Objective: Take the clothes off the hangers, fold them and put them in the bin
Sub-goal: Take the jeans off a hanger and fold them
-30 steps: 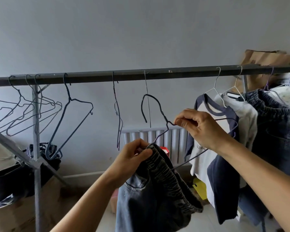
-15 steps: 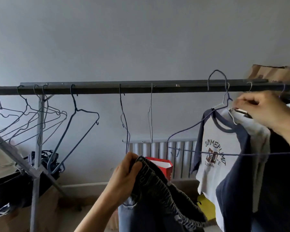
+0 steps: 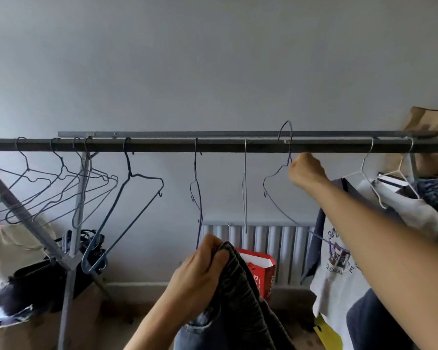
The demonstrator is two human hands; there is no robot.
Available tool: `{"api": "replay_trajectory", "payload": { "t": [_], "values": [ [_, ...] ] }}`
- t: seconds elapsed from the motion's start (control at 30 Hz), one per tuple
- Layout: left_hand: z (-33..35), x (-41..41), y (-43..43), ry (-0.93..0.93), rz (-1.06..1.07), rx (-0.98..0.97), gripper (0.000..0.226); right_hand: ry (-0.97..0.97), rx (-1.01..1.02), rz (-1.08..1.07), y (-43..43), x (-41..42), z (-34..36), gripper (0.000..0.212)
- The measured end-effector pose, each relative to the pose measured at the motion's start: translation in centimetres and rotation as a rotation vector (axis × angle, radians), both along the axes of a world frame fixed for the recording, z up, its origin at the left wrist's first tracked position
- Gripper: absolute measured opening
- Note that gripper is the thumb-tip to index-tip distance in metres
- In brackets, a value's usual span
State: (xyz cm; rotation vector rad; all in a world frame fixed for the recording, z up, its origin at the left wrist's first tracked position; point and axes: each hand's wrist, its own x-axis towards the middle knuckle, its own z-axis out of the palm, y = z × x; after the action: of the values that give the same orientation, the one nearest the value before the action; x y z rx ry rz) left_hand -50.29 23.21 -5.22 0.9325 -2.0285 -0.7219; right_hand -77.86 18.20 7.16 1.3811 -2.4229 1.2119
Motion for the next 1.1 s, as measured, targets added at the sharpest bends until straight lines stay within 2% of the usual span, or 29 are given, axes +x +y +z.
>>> {"api": "replay_trajectory", "payload": {
  "t": [0.23, 0.3, 0.37, 0.43, 0.5, 0.57, 0.6, 0.7, 0.8, 0.97, 1.03, 1.1],
  "values": [
    [1.5, 1.5, 0.3, 0.109, -0.023, 0.087, 0.010, -0.030, 0.062, 0.051, 0.5, 1.2, -2.8, 0.026],
    [1.9, 2.1, 0.3, 0.081, -0.049, 0.130, 0.013, 0.006, 0.081, 0.054, 0.9, 1.7, -3.3, 0.029],
    [2.3, 3.0, 0.2, 0.014, -0.080, 0.179, 0.029, 0.117, 0.110, 0.028, 1.7, 2.6, -4.2, 0.033],
    [2.5, 3.8, 0.1, -0.029, -0.084, 0.179, 0.035, 0.309, 0.090, -0.015, 2.8, 3.7, -5.8, 0.035],
    [2.7, 4.4, 0.0, -0.046, -0.071, 0.154, 0.030, 0.442, 0.031, 0.013, 3.9, 4.6, -8.1, 0.040],
    [3.0, 4.9, 0.0, -0.029, -0.061, 0.134, 0.014, 0.477, -0.071, 0.092, 5.1, 5.6, -10.4, 0.040],
    [3.1, 5.2, 0.2, -0.020, -0.053, 0.125, 0.013, 0.480, -0.143, 0.145, 5.7, 6.2, -11.6, 0.035],
    [3.4, 6.3, 0.5, 0.032, -0.048, 0.134, 0.016, 0.406, -0.300, 0.341, 7.9, 9.1, -14.6, 0.019],
    [3.9, 7.4, 0.7, 0.087, -0.051, 0.154, 0.007, 0.241, -0.324, 0.537, 10.2, 12.0, -16.5, 0.027],
    [4.4, 9.7, 0.9, 0.162, -0.029, 0.164, 0.011, -0.034, -0.150, 0.830, 12.6, 15.9, -18.8, 0.037],
    [4.6, 11.0, 0.8, 0.183, -0.023, 0.170, 0.007, -0.039, -0.031, 0.869, 12.9, 16.8, -19.5, 0.040],
    [4.8, 12.4, 0.7, 0.209, -0.018, 0.175, 0.007, -0.029, 0.072, 0.872, 12.8, 17.6, -19.9, 0.033]
  ]
}}
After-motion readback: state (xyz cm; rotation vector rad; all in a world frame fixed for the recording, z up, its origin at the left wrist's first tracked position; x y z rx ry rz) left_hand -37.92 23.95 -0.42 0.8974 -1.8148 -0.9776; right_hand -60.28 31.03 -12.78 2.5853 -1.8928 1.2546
